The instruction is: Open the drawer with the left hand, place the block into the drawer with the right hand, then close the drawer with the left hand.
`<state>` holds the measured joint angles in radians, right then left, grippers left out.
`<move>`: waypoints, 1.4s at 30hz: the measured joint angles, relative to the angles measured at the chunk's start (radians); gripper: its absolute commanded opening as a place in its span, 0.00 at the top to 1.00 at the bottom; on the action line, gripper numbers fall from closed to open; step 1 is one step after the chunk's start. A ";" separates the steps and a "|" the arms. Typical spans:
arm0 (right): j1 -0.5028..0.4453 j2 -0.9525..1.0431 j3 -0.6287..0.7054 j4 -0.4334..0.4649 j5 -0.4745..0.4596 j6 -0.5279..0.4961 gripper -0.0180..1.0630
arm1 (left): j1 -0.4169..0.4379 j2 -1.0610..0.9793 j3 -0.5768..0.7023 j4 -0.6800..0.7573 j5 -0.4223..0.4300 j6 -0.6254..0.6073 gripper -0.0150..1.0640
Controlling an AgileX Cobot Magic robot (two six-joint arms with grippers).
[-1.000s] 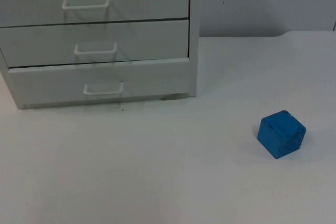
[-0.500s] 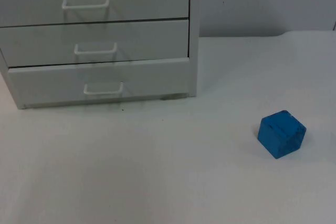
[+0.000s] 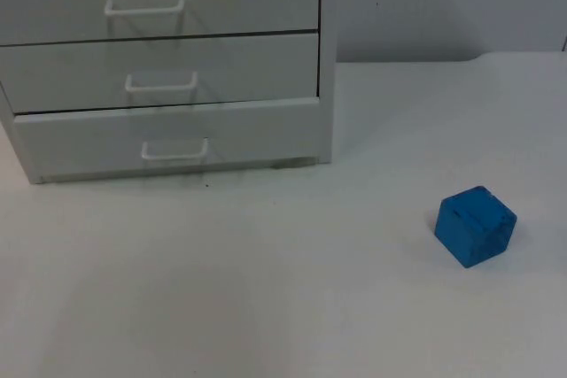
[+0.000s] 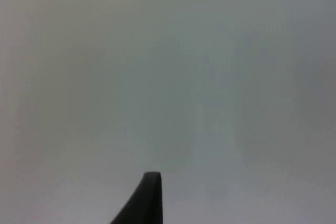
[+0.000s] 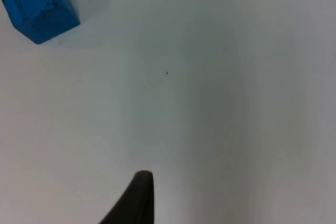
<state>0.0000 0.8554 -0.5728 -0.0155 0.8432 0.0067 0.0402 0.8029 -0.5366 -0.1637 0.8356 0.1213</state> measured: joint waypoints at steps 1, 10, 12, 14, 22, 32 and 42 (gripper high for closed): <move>0.000 0.000 0.000 0.005 -0.001 0.000 0.02 | 0.000 0.015 -0.011 -0.037 0.013 0.033 0.07; 0.000 0.001 0.000 0.023 -0.005 0.000 0.02 | 0.000 0.183 -0.131 -0.300 0.035 0.244 0.32; 0.000 0.001 0.000 0.027 -0.005 0.000 0.02 | -0.004 0.205 -0.146 -0.343 0.035 0.278 0.32; 0.000 0.001 0.000 0.046 -0.006 0.000 0.02 | -0.051 0.253 -0.198 -0.403 0.035 0.333 0.32; 0.000 0.001 0.000 0.061 -0.006 0.000 0.02 | -0.447 0.388 -0.321 -0.128 -0.110 0.233 0.32; 0.000 0.001 0.000 0.061 -0.006 0.000 0.02 | -0.811 0.609 -0.330 0.586 -0.204 -0.071 0.32; 0.000 0.001 0.000 0.050 -0.004 0.000 0.02 | -0.835 0.847 -0.273 0.970 -0.381 -0.263 0.32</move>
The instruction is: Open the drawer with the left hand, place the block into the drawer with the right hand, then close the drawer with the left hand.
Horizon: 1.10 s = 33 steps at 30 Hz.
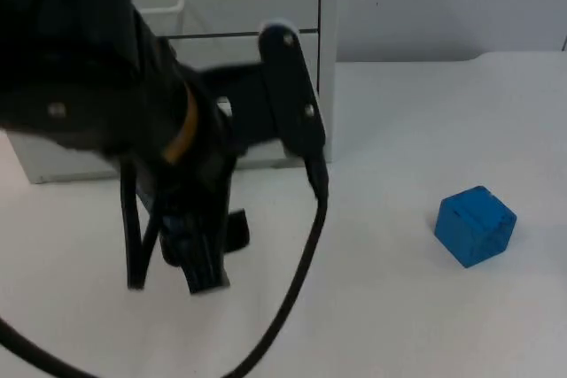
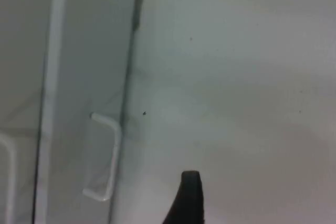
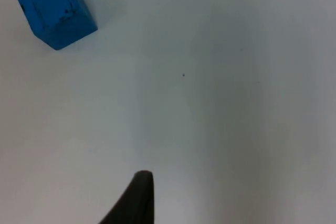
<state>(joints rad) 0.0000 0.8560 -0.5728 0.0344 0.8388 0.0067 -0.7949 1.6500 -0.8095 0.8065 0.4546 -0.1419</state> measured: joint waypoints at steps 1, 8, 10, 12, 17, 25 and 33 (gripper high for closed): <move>0.000 0.000 0.000 0.000 0.000 0.000 0.02 | 0.011 0.018 0.014 0.062 -0.018 -0.048 0.32; 0.000 0.000 0.000 0.000 0.000 0.000 0.02 | 0.125 0.135 0.032 0.619 -0.112 -0.478 0.32; 0.000 0.000 0.000 0.000 0.000 0.000 0.02 | 0.138 0.161 0.032 0.723 -0.111 -0.563 0.32; 0.000 0.000 0.000 -0.002 0.000 0.000 0.02 | 0.162 0.216 0.032 0.858 -0.084 -0.699 0.32; 0.000 0.000 0.000 -0.002 -0.002 0.000 0.02 | 0.209 0.319 0.005 0.919 -0.051 -0.781 0.32; 0.000 0.000 0.000 -0.002 -0.008 0.000 0.02 | 0.222 0.372 -0.047 0.932 0.019 -0.848 0.36; 0.000 0.000 0.000 -0.002 -0.023 0.000 0.02 | 0.209 0.397 -0.097 0.935 -0.037 -0.845 0.36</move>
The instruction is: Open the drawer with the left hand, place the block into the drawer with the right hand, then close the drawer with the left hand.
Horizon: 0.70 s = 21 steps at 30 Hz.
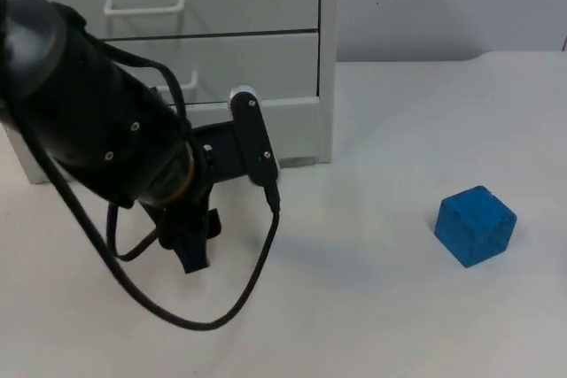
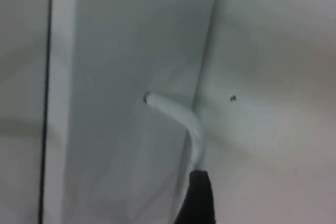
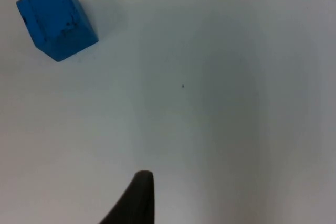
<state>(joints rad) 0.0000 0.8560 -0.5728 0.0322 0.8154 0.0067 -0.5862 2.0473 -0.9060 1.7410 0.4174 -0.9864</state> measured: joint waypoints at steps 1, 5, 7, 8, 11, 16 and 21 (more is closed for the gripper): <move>0.000 0.000 0.000 0.000 0.000 0.000 0.02 | 0.000 0.012 -0.017 0.000 0.011 0.005 0.36; 0.000 0.000 0.000 0.000 -0.002 0.000 0.02 | 0.005 0.042 -0.056 0.004 0.018 0.018 0.36; 0.000 0.000 0.000 0.000 -0.002 0.000 0.02 | 0.012 0.063 -0.065 0.004 0.032 0.021 0.37; 0.000 0.000 0.000 0.000 -0.002 0.000 0.02 | 0.014 0.068 -0.067 0.004 0.045 0.021 0.37; 0.000 0.000 0.000 0.000 -0.006 0.000 0.02 | 0.019 0.076 -0.074 0.004 0.062 0.033 0.40; 0.000 0.000 0.000 0.000 -0.011 0.000 0.02 | 0.022 0.087 -0.100 0.004 0.040 0.044 0.44; 0.000 0.002 0.000 0.000 -0.014 0.000 0.02 | 0.023 0.100 -0.116 0.014 0.038 0.052 0.71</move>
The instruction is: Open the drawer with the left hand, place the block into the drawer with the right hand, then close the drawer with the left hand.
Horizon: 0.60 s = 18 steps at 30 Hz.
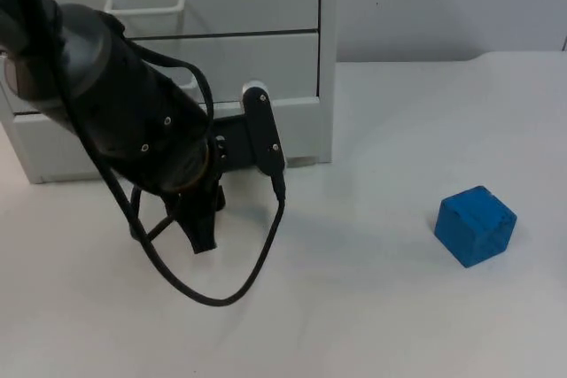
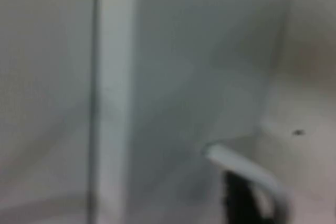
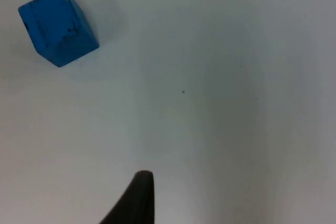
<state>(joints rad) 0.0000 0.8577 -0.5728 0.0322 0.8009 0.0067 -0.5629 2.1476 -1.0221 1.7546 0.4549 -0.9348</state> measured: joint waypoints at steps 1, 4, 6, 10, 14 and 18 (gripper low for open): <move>0.000 0.000 0.000 0.000 0.000 0.000 0.02 | 0.005 0.000 -0.004 0.005 0.005 0.003 0.92; 0.000 0.000 0.000 0.000 -0.002 0.000 0.02 | 0.007 0.000 -0.011 -0.006 0.016 0.014 0.99; 0.000 0.000 0.000 0.000 -0.005 0.000 0.02 | 0.004 -0.013 -0.002 -0.088 0.005 0.079 0.99; 0.000 0.000 0.000 0.011 -0.006 0.000 0.02 | -0.028 -0.071 0.073 -0.227 -0.045 0.182 0.99; 0.000 0.000 0.000 0.025 -0.011 0.000 0.02 | -0.109 -0.159 0.205 -0.356 -0.095 0.224 0.99; 0.000 0.000 0.000 0.037 -0.011 0.000 0.02 | -0.226 -0.259 0.343 -0.516 -0.119 0.324 0.99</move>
<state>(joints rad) 0.0000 0.8577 -0.5728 0.0694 0.7896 0.0067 -0.7884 1.8887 -0.6791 1.2383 0.3355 -0.6109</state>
